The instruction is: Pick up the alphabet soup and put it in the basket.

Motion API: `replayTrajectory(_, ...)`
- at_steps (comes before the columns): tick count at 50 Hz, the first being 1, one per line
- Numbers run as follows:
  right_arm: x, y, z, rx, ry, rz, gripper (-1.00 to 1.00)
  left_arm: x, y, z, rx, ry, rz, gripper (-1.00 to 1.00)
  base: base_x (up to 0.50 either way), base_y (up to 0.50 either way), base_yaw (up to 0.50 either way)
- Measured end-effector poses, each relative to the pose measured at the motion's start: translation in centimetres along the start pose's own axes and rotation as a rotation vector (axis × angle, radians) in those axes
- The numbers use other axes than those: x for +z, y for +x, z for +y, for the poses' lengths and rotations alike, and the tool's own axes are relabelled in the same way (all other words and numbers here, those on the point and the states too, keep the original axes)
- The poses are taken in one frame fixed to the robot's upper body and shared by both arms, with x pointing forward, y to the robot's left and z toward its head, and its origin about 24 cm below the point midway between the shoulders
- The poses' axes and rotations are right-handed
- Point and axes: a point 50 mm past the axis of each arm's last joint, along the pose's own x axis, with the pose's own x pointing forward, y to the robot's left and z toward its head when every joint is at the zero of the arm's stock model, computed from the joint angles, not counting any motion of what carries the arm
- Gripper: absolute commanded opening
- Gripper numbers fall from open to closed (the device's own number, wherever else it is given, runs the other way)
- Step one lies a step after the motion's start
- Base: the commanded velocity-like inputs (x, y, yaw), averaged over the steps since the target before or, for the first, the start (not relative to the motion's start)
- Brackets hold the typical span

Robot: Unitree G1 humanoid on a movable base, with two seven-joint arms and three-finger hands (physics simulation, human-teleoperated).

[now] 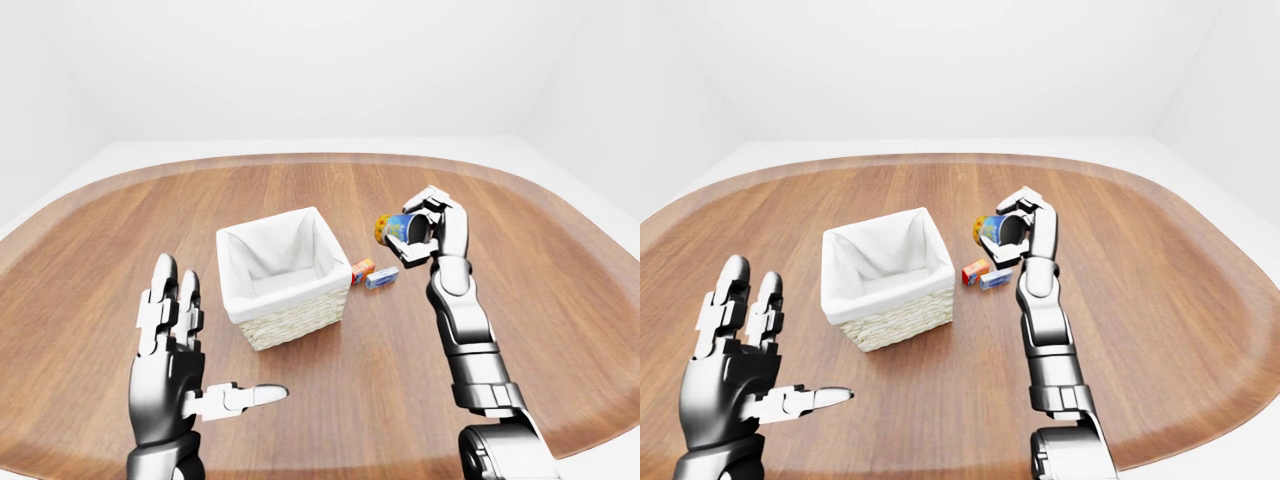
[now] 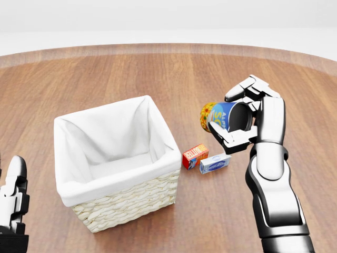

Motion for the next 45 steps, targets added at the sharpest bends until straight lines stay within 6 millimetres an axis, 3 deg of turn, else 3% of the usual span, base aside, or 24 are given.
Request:
replayTrajectory(12, 2.8, 0.6, 3.1, 0.053, 0.046, -0.079, -1.0, 0.0, 0.0, -0.1, -0.003, -0.001, -0.001, 1.0, 0.0, 0.0, 0.0)
replayTrajectory(26, 5.4, 0.0, 7.3, 0.134, 0.095, -0.148, -1.0, 0.2, -0.1, 0.1, -0.004, -0.007, -0.005, 1.0, 0.0, 0.0, 0.0)
replayTrajectory(45, 7.5, -1.0, 12.4, 0.231, 0.103, -0.175, -1.0, 0.6, -0.4, 0.3, -0.004, -0.016, -0.013, 1.0, 0.0, 0.0, 0.0)
